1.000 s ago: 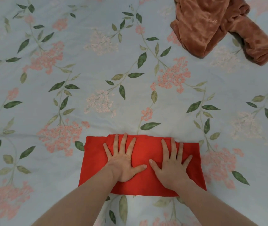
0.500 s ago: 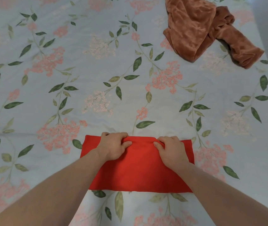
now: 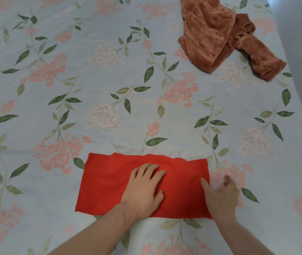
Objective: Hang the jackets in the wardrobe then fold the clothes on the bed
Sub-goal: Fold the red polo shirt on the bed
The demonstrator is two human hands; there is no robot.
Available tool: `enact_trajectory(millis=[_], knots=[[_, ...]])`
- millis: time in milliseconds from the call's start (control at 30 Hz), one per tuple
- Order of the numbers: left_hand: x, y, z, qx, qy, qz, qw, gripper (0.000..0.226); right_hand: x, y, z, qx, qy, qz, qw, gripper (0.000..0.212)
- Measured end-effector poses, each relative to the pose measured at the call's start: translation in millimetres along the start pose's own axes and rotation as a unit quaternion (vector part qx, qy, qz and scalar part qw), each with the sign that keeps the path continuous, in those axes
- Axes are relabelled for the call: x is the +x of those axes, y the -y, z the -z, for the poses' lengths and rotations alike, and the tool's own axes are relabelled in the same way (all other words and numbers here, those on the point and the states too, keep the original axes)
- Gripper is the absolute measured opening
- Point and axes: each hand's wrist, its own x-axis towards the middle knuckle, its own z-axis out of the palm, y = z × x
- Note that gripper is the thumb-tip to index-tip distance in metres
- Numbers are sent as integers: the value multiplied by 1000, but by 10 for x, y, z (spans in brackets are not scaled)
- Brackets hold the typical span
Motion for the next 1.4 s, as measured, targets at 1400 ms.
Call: enact_trajectory(millis=[1400], knots=[[-965,611,731,-569,-142,306,750,21,-1421,1356,-732,136,316,86,935,61]])
